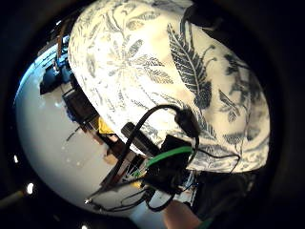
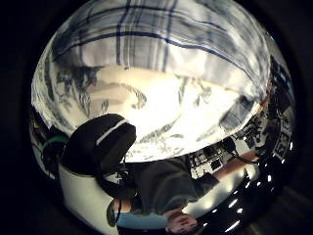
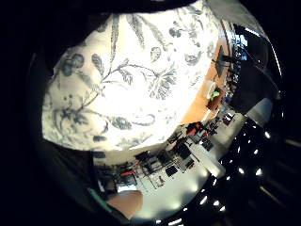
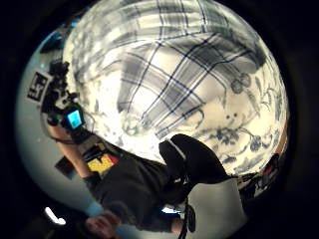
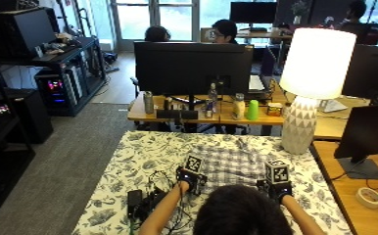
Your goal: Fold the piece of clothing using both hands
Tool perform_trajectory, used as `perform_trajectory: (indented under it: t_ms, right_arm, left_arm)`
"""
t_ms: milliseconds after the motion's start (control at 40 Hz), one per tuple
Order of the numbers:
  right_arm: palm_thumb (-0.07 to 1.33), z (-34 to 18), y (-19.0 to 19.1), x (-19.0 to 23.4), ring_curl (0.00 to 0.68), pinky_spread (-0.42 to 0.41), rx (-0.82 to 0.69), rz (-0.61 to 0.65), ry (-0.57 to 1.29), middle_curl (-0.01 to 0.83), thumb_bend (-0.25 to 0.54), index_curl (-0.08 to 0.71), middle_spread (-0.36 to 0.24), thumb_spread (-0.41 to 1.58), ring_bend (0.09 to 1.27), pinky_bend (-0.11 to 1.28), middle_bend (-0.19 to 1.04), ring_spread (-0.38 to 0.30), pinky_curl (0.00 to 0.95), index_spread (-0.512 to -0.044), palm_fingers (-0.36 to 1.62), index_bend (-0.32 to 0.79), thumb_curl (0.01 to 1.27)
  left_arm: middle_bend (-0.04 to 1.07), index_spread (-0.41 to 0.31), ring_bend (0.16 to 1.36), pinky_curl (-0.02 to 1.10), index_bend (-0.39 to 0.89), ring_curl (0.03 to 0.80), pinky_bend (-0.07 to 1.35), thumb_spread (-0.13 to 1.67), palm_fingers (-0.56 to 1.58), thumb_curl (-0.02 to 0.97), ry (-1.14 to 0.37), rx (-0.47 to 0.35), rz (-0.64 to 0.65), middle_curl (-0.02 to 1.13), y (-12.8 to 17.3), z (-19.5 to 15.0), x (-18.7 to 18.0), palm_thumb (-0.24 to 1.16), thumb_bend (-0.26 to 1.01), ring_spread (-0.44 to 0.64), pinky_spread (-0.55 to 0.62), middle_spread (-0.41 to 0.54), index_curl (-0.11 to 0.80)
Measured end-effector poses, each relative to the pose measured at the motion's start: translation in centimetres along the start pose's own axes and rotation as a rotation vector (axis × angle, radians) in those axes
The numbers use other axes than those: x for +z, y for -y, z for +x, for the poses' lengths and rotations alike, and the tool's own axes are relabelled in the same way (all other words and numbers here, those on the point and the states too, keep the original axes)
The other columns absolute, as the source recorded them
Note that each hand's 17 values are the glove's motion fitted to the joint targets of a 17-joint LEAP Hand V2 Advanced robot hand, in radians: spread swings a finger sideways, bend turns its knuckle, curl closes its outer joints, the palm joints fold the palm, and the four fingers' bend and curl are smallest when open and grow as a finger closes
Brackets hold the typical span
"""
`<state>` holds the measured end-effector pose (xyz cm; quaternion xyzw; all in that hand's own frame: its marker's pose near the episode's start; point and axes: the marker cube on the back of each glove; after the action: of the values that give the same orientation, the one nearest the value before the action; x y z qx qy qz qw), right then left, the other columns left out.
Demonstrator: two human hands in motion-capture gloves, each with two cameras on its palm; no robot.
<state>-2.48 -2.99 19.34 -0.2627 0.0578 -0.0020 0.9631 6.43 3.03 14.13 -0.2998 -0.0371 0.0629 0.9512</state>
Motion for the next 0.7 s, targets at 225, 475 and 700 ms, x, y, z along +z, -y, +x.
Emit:
perform_trajectory:
  t_ms: [225, 475, 700]
  right_arm:
    - [0.52, -0.6, 0.0, 1.4, 0.295, 0.258, 0.003, 0.065, -0.020, 0.281, 0.017, 0.163, 0.009, 1.01, 0.47, 0.78, 0.14, 0.162, 0.401, -0.379, 0.15, 0.08, 0.28]
    - [0.79, -1.3, 3.7, 1.6, 0.335, -0.093, -0.084, 0.336, 0.055, 0.352, 0.088, 0.180, -0.108, 0.97, 0.69, 0.71, 0.37, -0.095, 0.348, -0.346, 0.99, 0.14, 0.33]
    - [0.97, 3.0, 9.6, 0.9, 0.417, -0.223, 0.000, 0.492, -0.171, 0.430, 0.126, 0.310, -0.151, 0.95, 0.70, 0.61, 0.47, -0.182, 0.390, -0.281, 1.31, 0.22, 0.35]
  left_arm:
    - [0.19, -0.005, 0.74, 0.36, 0.15, 0.308, 0.72, 1.09, -0.03, 0.218, 0.007, -0.024, 0.125, 0.24, 2.3, -0.4, 0.6, 0.24, -0.02, 0.34, 0.36, 0.253, 0.132]
    - [0.26, -0.112, 0.54, 0.27, 0.59, 0.245, 0.41, 1.22, 0.40, 0.207, 0.120, 0.001, 0.381, 0.29, 3.1, -0.4, -0.9, 0.28, 0.01, 0.18, 0.29, 0.033, 0.332]
    - [0.32, -0.188, 0.40, 0.25, 0.77, 0.240, 0.22, 1.35, 0.58, 0.193, 0.184, 0.032, 0.329, 0.37, 0.5, -0.6, -1.9, 0.34, 0.03, 0.03, 0.20, -0.125, 0.441]
